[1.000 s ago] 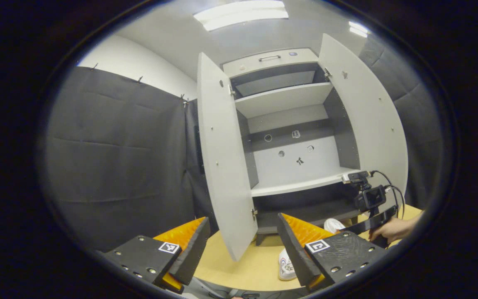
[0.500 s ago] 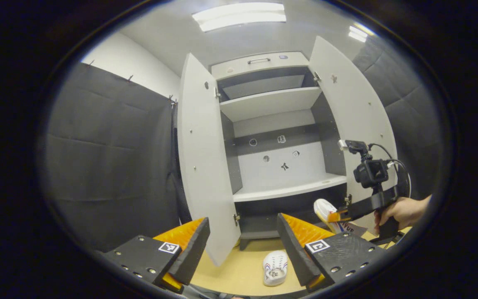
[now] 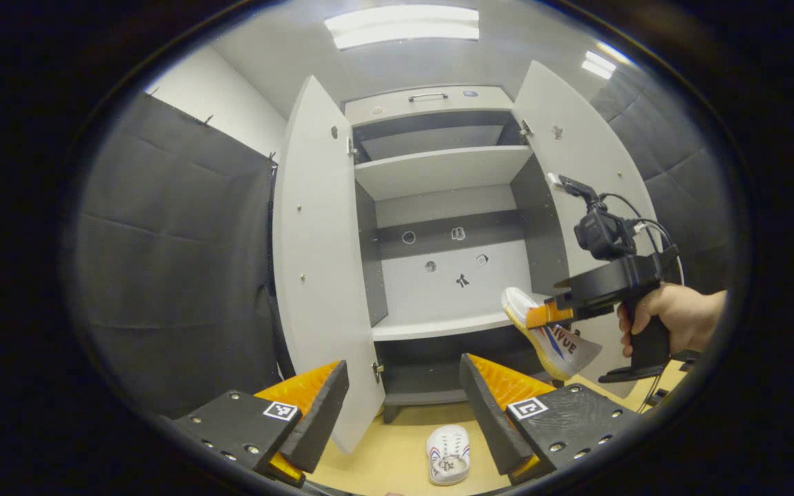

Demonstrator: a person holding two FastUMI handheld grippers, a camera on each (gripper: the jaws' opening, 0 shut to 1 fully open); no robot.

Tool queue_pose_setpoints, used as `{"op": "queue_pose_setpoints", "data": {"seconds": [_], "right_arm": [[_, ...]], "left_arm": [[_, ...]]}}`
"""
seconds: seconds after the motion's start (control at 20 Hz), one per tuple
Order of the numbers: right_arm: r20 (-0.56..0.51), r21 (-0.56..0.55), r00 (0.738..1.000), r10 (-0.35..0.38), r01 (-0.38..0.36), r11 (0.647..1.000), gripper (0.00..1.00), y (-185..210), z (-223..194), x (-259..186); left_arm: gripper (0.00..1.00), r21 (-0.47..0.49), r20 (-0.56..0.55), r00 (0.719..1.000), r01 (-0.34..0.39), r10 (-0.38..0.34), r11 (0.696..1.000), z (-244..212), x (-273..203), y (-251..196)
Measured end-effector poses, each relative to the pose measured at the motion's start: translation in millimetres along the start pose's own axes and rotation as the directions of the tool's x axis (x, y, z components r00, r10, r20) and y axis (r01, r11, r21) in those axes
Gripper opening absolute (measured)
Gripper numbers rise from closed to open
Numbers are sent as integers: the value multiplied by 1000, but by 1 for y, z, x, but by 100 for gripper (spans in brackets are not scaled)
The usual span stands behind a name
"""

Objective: Grab one shoe with the right hand and put it into the shoe cabinet, grab the other shoe with the left hand and put it into the shoe cabinet; then close the right door with the right hand and the left door with the left hand.

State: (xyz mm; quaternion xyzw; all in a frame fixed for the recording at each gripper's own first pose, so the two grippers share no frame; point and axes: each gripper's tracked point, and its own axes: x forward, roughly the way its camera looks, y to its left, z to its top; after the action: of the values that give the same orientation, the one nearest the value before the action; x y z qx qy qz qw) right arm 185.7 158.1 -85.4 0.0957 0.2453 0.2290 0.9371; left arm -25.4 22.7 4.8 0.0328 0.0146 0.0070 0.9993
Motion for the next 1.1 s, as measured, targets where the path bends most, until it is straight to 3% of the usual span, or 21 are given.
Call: {"op": "queue_pose_setpoints", "data": {"seconds": [0.35,0.4,0.65,0.7,0.75,0.9,0.95,1.0,1.1], "right_arm": [[64,5,997,-47,47,999,1,-10,58,37],[74,4,996,-56,56,998,1,-13,66,43],[105,6,989,-102,102,995,1,-24,103,78],[107,8,988,-111,111,994,0,-26,109,85],[107,6,987,-121,121,993,1,-28,113,94],[98,-11,983,-155,157,988,1,-36,120,120],[93,-11,982,-163,165,986,1,-39,121,128],[87,-9,982,-170,171,985,1,-41,123,136],[76,-10,980,-182,184,983,1,-43,126,146]], "left_arm": [[100,-26,-12,1000,27,-27,999,-2,2,-6],[94,-30,-15,999,30,-31,999,-3,2,-7],[93,-51,-24,998,51,-53,997,-5,3,-13],[100,-52,-24,998,56,-58,997,-5,3,-14],[93,-53,-24,998,60,-62,997,-5,4,-14],[94,-60,-29,997,71,-73,996,-7,5,-16],[100,-64,-31,997,73,-75,995,-8,5,-17],[94,-67,-33,996,75,-77,995,-8,5,-17],[92,-72,-39,996,82,-85,994,-9,5,-18]]}}
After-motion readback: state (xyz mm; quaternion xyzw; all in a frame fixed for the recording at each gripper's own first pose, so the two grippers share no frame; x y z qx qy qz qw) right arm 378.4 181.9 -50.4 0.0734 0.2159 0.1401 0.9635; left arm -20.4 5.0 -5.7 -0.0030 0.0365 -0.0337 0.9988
